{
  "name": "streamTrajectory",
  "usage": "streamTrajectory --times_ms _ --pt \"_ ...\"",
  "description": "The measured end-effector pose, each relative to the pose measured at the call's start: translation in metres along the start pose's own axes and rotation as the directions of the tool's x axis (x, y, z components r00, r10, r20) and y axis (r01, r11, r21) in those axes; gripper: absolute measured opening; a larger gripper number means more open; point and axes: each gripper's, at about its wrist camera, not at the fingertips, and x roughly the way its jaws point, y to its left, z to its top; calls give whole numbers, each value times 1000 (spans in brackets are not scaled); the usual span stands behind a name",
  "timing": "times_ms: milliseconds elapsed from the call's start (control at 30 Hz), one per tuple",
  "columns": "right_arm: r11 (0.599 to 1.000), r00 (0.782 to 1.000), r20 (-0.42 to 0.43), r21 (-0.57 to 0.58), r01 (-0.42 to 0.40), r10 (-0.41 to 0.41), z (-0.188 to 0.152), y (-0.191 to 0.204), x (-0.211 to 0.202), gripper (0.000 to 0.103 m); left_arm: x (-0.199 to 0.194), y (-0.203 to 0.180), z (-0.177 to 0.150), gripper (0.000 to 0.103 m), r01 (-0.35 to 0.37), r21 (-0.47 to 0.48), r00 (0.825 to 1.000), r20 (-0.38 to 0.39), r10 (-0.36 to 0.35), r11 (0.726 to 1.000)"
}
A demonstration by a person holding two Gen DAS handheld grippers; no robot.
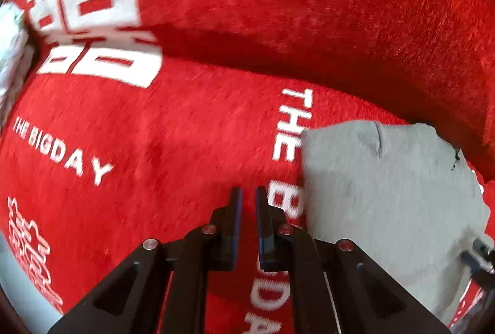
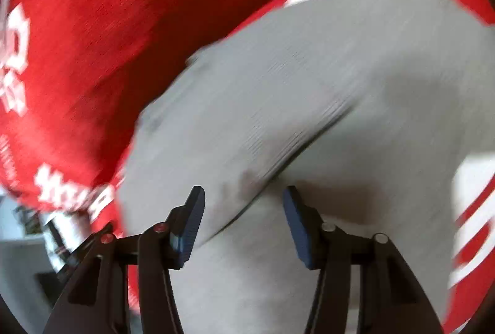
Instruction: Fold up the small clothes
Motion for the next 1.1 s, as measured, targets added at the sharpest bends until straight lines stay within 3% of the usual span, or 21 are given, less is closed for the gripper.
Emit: streamTrajectory --times_ms 67,167,267,367,467,533,567,800,1000,1033,1067,1100 --pt "995 991 -83 -6 -102 101 -23 20 19 58 -7 9 -8 10 15 -26 1000 -5 -15 1000" --pt "971 948 -214 30 -236 237 -60 57 67 58 -12 16 -20 10 -2 -41 1000 -13 1 999" --pt "955 918 -266 68 -288 295 -83 87 114 58 -14 17 -27 11 -28 -14 999 -28 27 1000" --pt "951 916 -255 65 -302 309 -95 112 153 58 -16 21 -40 11 -41 9 999 -33 41 999" --pt "953 923 -240 65 -295 302 -96 118 165 56 -15 30 -49 11 -36 1 998 -50 36 999" --pt "951 922 -233 69 -302 310 -96 123 165 29 -16 34 -54 11 -23 -2 998 -57 22 1000" --pt "949 917 -241 74 -308 316 -99 124 163 7 -17 35 -56 11 -24 3 998 -56 24 1000" --pt "969 926 -289 23 -247 243 -113 135 190 6 -20 35 -61 11 -10 26 998 -58 12 1000" --pt "970 922 -323 -42 -239 213 -117 135 172 11 -22 22 -65 11 10 46 998 -67 -7 999" --pt "971 925 -323 -63 -231 199 -118 132 165 14 -23 18 -66 11 20 51 997 -72 -17 998" --pt "971 927 -321 -75 -227 192 -119 129 157 27 -24 16 -68 11 31 55 997 -74 -27 998" --pt "973 934 -312 -90 -213 175 -119 124 147 50 -26 12 -69 11 43 63 997 -68 -39 997"
